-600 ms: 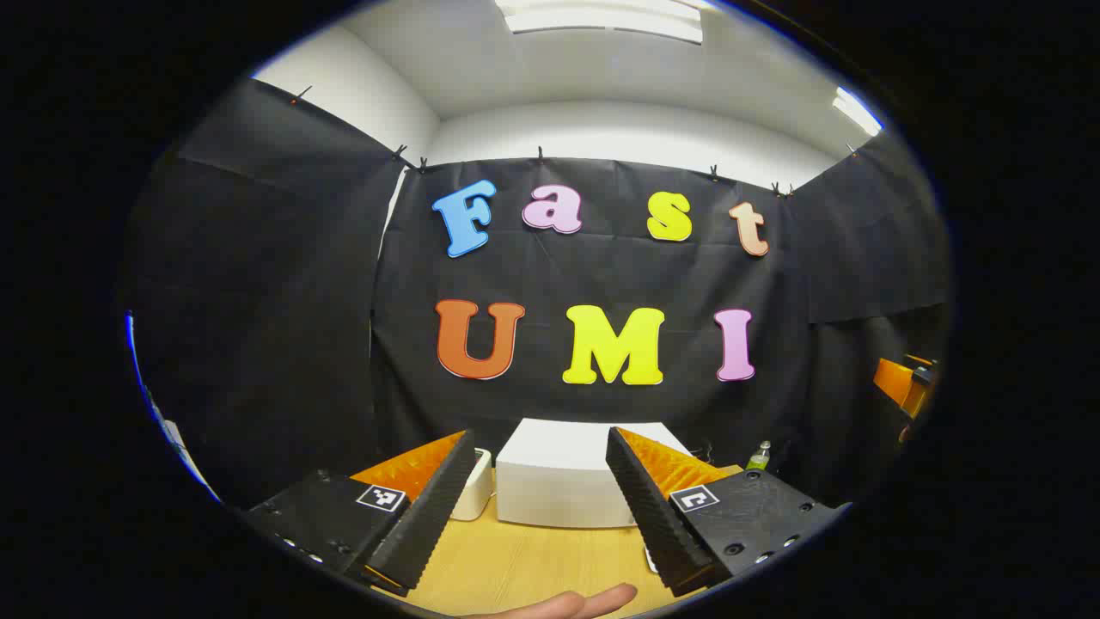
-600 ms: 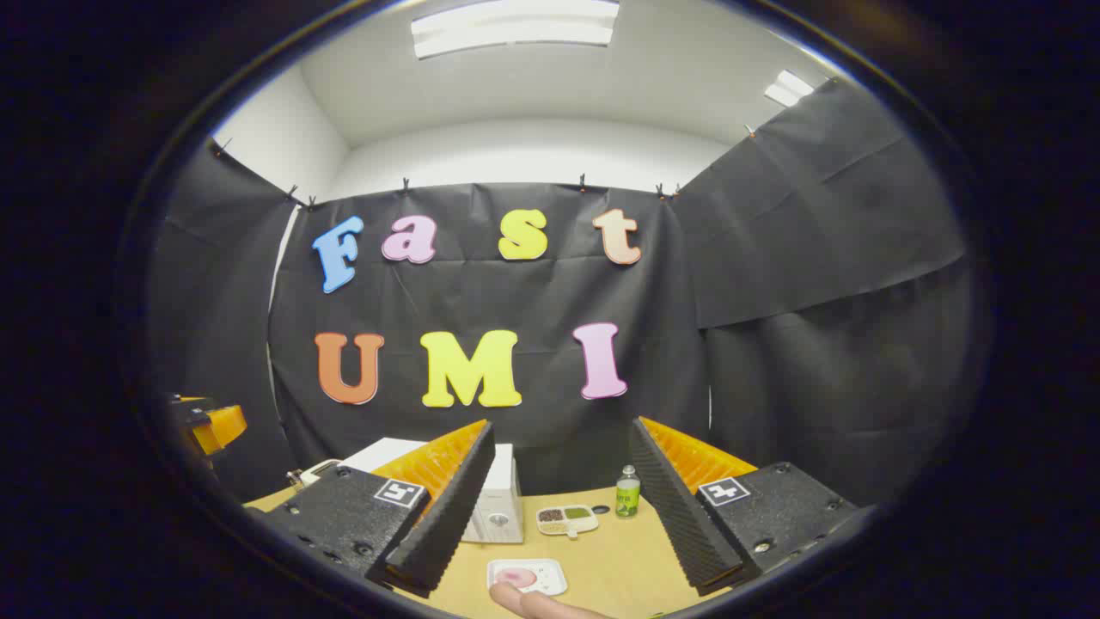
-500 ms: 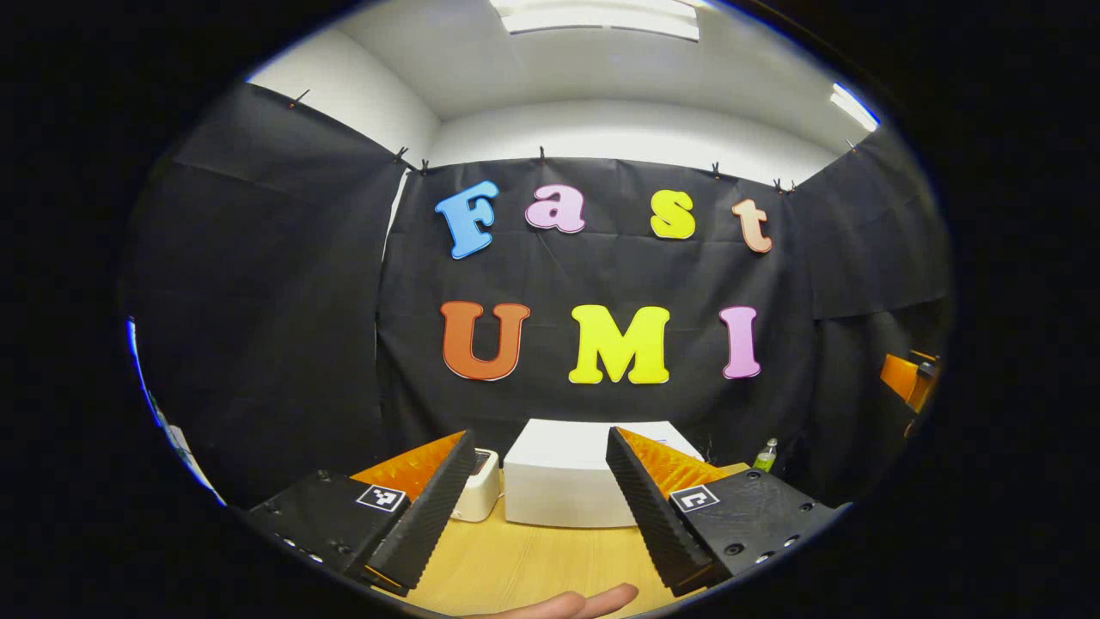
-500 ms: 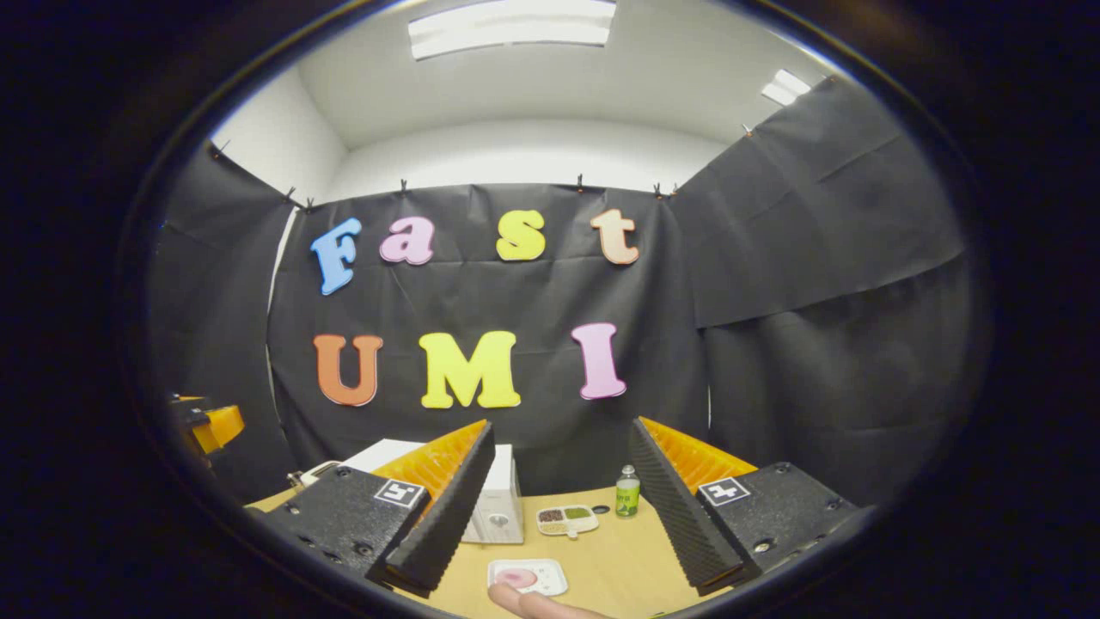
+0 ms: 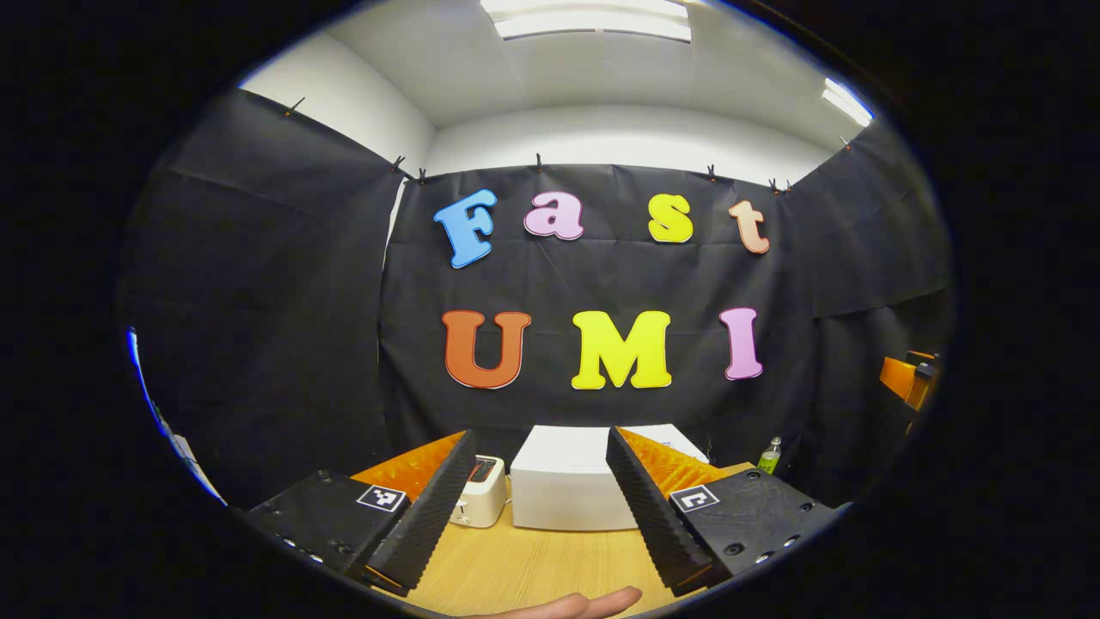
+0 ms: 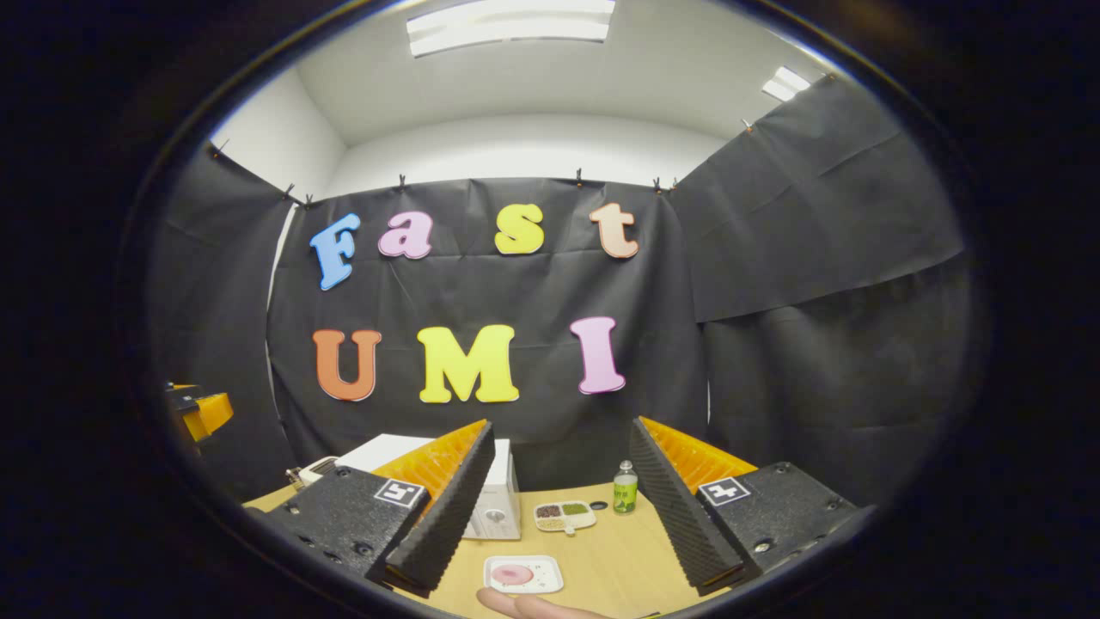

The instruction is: Open the microwave oven with the left hand, put the food in, and close the microwave oven.

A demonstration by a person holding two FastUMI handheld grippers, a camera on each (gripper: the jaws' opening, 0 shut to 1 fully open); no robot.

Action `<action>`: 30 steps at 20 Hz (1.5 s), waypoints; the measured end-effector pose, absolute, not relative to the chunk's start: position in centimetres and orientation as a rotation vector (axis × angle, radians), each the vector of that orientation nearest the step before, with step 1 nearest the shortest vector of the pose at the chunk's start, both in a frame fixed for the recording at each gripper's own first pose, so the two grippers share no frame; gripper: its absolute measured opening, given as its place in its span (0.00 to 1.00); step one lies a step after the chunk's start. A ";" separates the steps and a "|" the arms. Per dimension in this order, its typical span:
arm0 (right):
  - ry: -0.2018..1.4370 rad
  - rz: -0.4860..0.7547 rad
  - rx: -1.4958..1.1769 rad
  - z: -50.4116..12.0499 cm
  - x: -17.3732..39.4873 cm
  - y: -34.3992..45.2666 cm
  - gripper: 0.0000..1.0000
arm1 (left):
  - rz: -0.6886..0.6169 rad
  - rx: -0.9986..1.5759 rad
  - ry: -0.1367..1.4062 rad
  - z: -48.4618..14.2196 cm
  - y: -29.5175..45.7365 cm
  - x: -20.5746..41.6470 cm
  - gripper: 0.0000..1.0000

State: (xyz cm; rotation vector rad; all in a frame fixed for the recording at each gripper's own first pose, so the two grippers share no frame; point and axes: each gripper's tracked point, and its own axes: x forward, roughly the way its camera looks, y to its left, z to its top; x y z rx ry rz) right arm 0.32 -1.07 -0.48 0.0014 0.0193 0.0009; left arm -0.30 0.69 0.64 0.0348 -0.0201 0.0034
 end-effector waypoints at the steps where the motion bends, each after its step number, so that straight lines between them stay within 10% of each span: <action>1: 0.019 -0.002 0.002 -0.6 0.3 -1.2 0.92 | -0.001 0.036 -0.017 0.4 0.5 -0.2 0.85; 30: -0.006 0.048 0.015 -2.2 -0.3 -4.5 1.00 | -0.240 0.017 0.260 -30.4 -20.2 19.5 0.96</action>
